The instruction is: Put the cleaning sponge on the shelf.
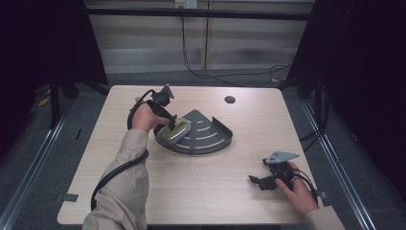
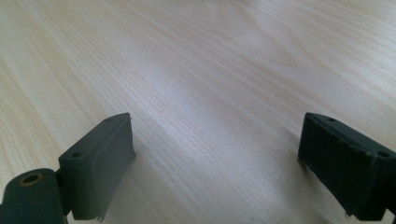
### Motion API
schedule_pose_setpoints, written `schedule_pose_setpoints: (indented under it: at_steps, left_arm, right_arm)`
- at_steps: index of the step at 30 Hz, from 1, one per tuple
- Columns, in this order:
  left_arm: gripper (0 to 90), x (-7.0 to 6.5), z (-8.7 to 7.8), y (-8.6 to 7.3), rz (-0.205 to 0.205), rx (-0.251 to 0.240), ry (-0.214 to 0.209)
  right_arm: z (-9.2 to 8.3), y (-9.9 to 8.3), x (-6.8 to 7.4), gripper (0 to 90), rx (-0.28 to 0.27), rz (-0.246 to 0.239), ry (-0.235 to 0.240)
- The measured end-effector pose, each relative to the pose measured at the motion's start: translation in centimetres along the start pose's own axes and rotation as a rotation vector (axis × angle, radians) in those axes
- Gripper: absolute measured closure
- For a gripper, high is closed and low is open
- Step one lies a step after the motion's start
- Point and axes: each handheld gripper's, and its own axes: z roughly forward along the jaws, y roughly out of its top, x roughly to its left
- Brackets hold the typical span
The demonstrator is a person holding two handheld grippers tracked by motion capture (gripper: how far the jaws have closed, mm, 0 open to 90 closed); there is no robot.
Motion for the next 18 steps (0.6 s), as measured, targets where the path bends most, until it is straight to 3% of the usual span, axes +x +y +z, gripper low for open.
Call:
schedule_pose_setpoints:
  at_steps: [18]
  left_arm:
    - [22.9, 1.0, -1.5, -3.8, -0.007, -0.023, -0.021]
  right_arm:
    - [0.0, 0.0, 0.0, 10.0, 0.001, 0.003, 0.001]
